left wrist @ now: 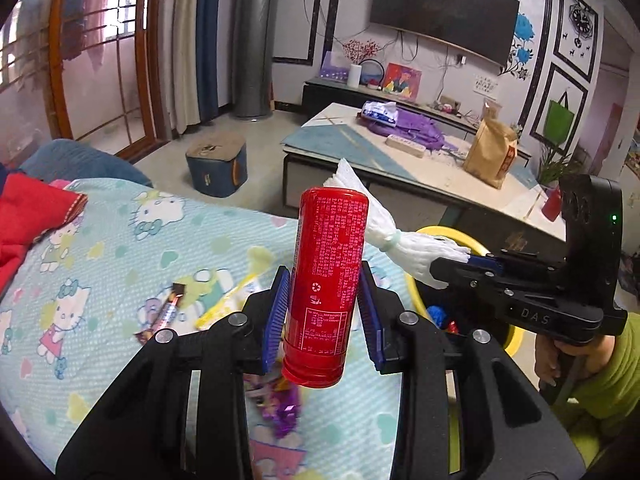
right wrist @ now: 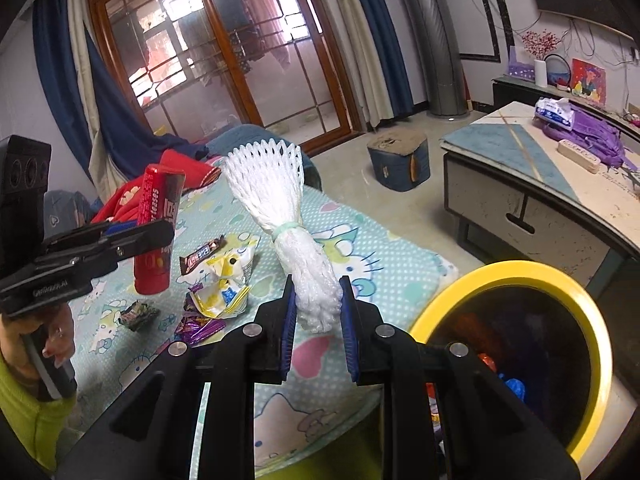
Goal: Collect trash
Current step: 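Carry the red can and white mesh bundle over the yellow bin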
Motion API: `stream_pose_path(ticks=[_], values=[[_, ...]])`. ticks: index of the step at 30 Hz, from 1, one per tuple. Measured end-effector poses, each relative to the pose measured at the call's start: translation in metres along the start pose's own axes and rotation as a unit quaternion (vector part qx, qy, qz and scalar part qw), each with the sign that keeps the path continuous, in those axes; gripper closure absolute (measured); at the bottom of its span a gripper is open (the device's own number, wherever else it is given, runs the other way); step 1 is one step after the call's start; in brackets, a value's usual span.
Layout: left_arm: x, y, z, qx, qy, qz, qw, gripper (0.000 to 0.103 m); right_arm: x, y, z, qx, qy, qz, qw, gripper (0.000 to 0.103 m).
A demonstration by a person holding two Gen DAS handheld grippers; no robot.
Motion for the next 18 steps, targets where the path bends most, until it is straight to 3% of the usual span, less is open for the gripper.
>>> stream_pose_path(ticks=[18], values=[[0.007,-0.010,0.049,-0.045,0.018,0.028,0.9984,0.076,0.000,0.053,0.047,-0.046,-0.014,0.040,0.998,0.083]])
Point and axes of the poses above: each gripper's, at about its wrist camera, not at the fingertips, and y roughly against the way its jaws point, z to its right, x to its top, the point moved 3 cm from there along -y, roughly the way its jaws point, and after that the axes turned 12 degrees about -y, right-handed, at the moved point
